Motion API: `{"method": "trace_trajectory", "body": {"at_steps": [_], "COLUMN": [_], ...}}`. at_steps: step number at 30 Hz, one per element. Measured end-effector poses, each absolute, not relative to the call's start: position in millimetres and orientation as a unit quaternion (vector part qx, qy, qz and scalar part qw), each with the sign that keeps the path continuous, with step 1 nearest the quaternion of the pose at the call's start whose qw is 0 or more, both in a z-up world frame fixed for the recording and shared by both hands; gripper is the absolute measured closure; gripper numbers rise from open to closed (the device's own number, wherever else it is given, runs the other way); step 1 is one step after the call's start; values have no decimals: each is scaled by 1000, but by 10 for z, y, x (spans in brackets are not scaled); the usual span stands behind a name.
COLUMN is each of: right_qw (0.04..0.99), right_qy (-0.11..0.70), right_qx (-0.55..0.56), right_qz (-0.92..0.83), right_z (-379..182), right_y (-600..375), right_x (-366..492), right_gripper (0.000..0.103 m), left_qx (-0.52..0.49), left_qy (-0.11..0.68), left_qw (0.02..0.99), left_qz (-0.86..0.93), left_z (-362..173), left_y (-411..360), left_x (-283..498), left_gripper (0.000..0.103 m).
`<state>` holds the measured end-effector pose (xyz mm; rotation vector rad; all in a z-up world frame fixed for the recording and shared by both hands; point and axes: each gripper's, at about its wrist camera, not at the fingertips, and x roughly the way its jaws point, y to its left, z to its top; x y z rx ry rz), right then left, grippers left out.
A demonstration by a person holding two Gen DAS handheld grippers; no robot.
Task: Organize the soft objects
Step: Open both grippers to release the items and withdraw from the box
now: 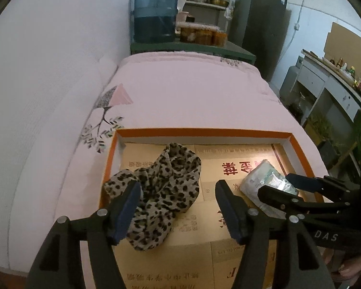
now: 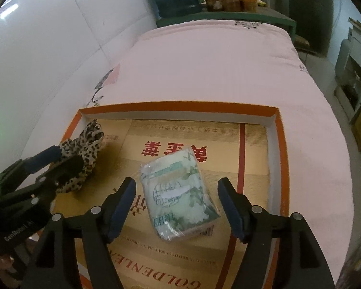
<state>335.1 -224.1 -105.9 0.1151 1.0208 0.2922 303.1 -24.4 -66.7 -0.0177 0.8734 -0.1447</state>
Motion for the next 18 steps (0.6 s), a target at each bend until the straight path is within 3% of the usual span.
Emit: {"method": "trace_trajectory", "body": {"at_steps": [18], "right_qw": [876], "right_qy": [459], "right_qx": [46], "right_qz": [140], "right_z": [-697], "right_y": [-2198], "right_x": [2940], "right_gripper": [31], "left_qx": [-33], "left_qy": [386], "left_qw": [919], "left_qz": [-73], "left_z": [-363], "left_y": [-131], "left_x": [2581], "left_gripper": [39]}}
